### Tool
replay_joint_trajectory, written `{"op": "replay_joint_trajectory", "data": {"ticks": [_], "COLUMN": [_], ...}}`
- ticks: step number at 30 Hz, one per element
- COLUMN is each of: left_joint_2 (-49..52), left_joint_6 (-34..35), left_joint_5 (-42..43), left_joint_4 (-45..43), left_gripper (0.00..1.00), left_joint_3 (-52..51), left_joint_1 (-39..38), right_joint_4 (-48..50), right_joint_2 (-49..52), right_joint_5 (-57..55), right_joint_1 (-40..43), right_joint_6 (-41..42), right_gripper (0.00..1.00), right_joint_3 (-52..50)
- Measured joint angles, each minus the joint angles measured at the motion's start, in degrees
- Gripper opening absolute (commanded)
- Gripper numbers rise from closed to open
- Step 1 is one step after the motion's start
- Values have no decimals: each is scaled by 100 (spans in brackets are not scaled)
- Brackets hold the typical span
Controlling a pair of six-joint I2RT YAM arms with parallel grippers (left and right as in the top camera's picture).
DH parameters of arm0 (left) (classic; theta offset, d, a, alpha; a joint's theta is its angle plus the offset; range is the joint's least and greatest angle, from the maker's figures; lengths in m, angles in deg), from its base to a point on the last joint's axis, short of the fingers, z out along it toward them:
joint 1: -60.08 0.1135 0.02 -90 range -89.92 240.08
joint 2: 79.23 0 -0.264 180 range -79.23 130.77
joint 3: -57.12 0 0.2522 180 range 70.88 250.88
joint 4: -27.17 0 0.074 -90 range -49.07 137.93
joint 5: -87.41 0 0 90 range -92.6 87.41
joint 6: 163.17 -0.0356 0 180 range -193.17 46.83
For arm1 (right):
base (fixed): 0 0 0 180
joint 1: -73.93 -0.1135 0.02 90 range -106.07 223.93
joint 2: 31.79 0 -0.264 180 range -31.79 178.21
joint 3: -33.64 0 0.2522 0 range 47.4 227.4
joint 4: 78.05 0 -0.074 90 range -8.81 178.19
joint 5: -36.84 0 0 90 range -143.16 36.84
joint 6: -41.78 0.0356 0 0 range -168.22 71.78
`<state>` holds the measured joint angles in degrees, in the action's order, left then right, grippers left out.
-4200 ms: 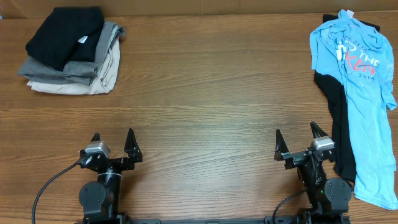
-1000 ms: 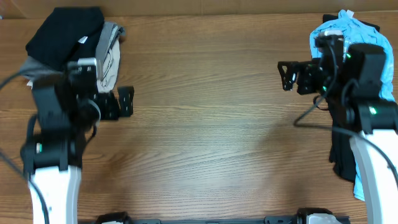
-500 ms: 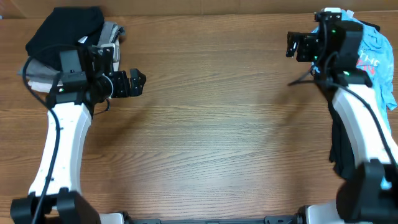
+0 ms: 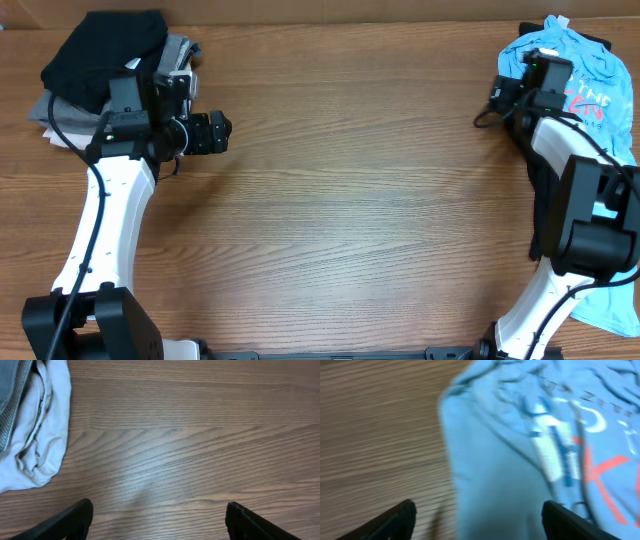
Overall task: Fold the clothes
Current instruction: 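Reach the right gripper to the light-blue T-shirt on the right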
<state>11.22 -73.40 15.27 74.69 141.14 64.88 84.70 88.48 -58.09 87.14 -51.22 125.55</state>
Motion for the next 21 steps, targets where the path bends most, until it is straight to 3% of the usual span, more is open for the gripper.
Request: {"op": "replay_joint_trajectory", "data": {"ticks": [5, 17, 21], "left_joint_2": [70, 616, 688], "left_joint_6": [0, 2, 2], "left_joint_5": [-232, -365, -378], "left_joint_4": [-162, -369, -380], "left_gripper": [81, 82, 82], "left_joint_3": [0, 0, 0], "left_joint_1": [-162, -361, -396], "right_joint_4": [282, 619, 741], "right_joint_2": [160, 695, 780], "right_joint_5": [24, 173, 173], "right_joint_1": [133, 127, 127], "right_joint_6": [2, -2, 0], "right_gripper": [73, 71, 59], "right_joint_3": [57, 92, 92]}}
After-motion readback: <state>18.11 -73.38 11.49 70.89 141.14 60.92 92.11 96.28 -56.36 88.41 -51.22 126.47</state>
